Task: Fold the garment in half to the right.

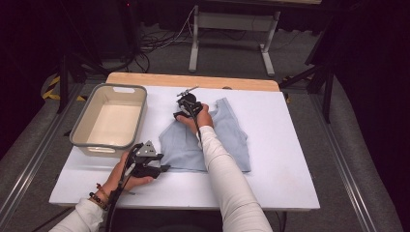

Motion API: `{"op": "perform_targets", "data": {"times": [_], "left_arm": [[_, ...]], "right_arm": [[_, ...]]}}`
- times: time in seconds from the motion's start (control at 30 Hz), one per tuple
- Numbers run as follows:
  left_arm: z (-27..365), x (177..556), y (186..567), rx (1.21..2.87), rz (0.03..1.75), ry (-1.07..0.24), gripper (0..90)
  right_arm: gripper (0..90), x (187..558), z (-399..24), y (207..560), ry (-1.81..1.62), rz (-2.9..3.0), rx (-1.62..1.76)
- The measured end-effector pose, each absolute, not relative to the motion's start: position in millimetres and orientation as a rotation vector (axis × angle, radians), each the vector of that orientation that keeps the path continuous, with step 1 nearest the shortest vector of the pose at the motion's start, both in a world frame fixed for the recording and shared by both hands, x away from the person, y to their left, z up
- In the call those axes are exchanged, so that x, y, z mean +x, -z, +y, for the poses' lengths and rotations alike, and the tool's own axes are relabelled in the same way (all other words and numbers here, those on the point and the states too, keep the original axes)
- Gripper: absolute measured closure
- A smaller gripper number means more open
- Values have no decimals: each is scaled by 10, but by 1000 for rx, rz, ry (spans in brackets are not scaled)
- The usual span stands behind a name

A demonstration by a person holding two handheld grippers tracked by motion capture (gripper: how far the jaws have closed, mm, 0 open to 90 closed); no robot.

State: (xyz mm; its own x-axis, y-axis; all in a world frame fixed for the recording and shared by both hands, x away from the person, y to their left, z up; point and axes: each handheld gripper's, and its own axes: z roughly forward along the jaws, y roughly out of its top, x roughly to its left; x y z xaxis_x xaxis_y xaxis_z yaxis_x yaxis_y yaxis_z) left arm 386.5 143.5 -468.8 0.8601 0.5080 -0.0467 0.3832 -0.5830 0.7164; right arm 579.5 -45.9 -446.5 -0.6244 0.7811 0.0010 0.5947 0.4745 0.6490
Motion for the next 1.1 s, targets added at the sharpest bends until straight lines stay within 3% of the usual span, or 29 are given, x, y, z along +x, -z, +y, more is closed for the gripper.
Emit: {"op": "perform_targets", "data": {"times": [0.07,0.1,0.13,0.17,0.23,0.3,0.33,0.4,0.47,0.63,1.1], "left_arm": [[1430,3856,4683,2265,624,-201,538],[1426,3854,4680,2268,617,-194,617],[1423,3849,4674,2271,608,-182,617],[1414,3838,4672,2275,598,-172,681],[1403,3830,4668,2280,590,-166,781],[1396,3833,4664,2282,595,-166,821],[1398,3835,4666,2280,597,-164,826],[1403,3832,4668,2276,596,-163,835],[1404,3823,4666,2276,595,-175,838],[1452,3789,4636,2308,589,-245,840],[1547,3731,4554,2269,566,-295,840]], "right_arm": [[426,5806,-468,4476,-895,2435,1174],[441,5813,-469,4482,-893,2437,1182],[441,5813,-469,4482,-893,2437,1182],[456,5813,-461,4484,-887,2436,1173],[552,5808,-451,4484,-886,2442,1163],[587,5804,-441,4485,-896,2457,1151],[595,5803,-438,4482,-893,2459,1151],[751,5796,-426,4470,-906,2484,1148],[813,5790,-408,4469,-917,2499,1147],[872,5807,-366,4422,-882,2525,1126],[877,5693,-414,4161,-1043,2413,1079]]}}
